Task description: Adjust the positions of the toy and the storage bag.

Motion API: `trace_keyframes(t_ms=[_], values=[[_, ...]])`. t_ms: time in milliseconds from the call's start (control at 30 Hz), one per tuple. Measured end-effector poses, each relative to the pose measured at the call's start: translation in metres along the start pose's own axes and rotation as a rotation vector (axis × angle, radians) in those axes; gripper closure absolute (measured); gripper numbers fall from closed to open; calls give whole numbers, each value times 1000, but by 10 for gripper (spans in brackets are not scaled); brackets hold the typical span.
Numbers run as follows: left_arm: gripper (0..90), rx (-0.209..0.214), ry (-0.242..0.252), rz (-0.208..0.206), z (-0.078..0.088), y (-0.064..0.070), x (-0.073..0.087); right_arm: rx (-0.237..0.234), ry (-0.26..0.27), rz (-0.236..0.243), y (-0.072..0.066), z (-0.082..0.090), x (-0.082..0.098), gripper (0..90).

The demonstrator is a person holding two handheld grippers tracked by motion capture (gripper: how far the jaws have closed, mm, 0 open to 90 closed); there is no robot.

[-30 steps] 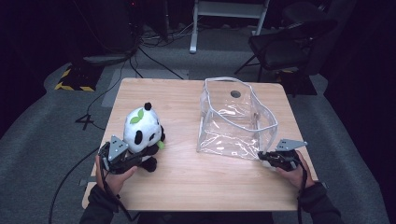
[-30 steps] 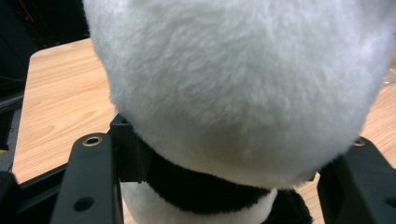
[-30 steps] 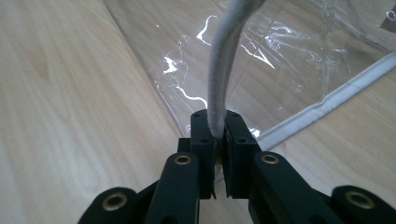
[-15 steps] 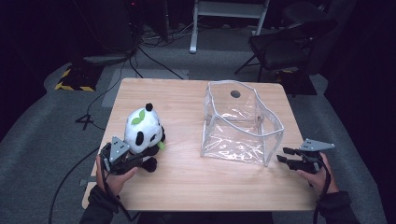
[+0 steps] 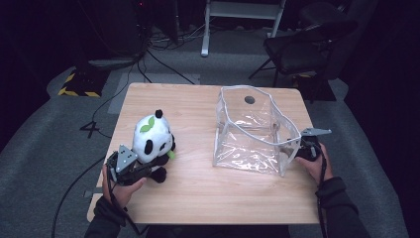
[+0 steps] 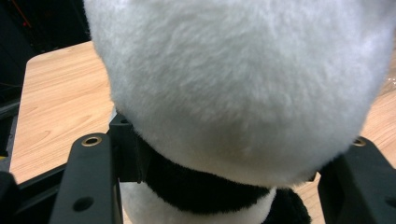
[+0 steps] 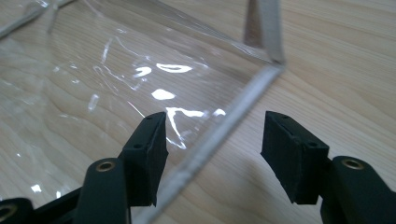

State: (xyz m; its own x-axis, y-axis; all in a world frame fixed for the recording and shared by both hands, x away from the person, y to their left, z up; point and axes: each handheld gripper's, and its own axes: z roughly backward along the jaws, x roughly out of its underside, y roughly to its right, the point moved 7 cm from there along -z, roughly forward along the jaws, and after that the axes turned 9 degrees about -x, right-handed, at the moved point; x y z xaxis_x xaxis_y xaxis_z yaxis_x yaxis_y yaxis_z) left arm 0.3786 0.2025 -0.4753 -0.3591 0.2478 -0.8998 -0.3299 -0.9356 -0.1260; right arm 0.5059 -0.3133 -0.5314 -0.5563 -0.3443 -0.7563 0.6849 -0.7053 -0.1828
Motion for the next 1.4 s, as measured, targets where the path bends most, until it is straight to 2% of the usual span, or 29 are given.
trace_keyframes(t_ms=[100, 167, 267, 333, 400, 533, 567, 600, 800, 900, 967, 1133, 1167, 1200, 1300, 1400], values=[[378, 0, 0, -1, 0, 0, 0, -9, 11, 25, -6, -8, -9, 407], [377, 0, 1, 0, 0, 0, 0, -20, 32, 16, -8, -9, -15, 415], [376, -2, 0, -3, -1, 0, 0, -32, 33, 14, -8, -17, -20, 412], [375, -2, 2, -4, -1, 1, 0, -67, 49, -14, -12, -27, -24, 418], [374, -1, 2, -4, -1, 1, 0, -77, 53, -18, -15, -30, -25, 417], [374, 1, 4, -4, -2, 1, 0, -96, 47, 9, -30, -48, -36, 414], [374, 1, 4, -5, -2, 1, 0, -96, 47, 9, -30, -48, -36, 414], [374, 2, 3, -5, -2, 1, 0, -104, 40, 23, -37, -55, -41, 412], [374, 2, 2, -8, -2, 1, -1, -89, 29, 48, -46, -62, -46, 388], [375, 5, 1, -6, -3, 0, -1, -80, 22, 55, -46, -56, -44, 310], [375, 5, 1, -5, -3, 0, -1, -66, 18, 57, -43, -48, -40, 293], [376, 6, 1, -9, -5, 1, -2, -32, -22, 107, -42, -26, -25, 239], [377, 9, 2, -7, -6, 1, -2, -32, -24, 122, -43, -17, -17, 214], [377, 13, 3, -5, -6, 1, -2, -32, -24, 122, -43, -17, -17, 214], [377, 14, 6, -2, -7, 0, -2, -49, -11, 97, -43, -5, -2, 205], [377, 17, 9, 4, -8, 0, -2, -18, -28, 100, -41, 2, 11, 189]])
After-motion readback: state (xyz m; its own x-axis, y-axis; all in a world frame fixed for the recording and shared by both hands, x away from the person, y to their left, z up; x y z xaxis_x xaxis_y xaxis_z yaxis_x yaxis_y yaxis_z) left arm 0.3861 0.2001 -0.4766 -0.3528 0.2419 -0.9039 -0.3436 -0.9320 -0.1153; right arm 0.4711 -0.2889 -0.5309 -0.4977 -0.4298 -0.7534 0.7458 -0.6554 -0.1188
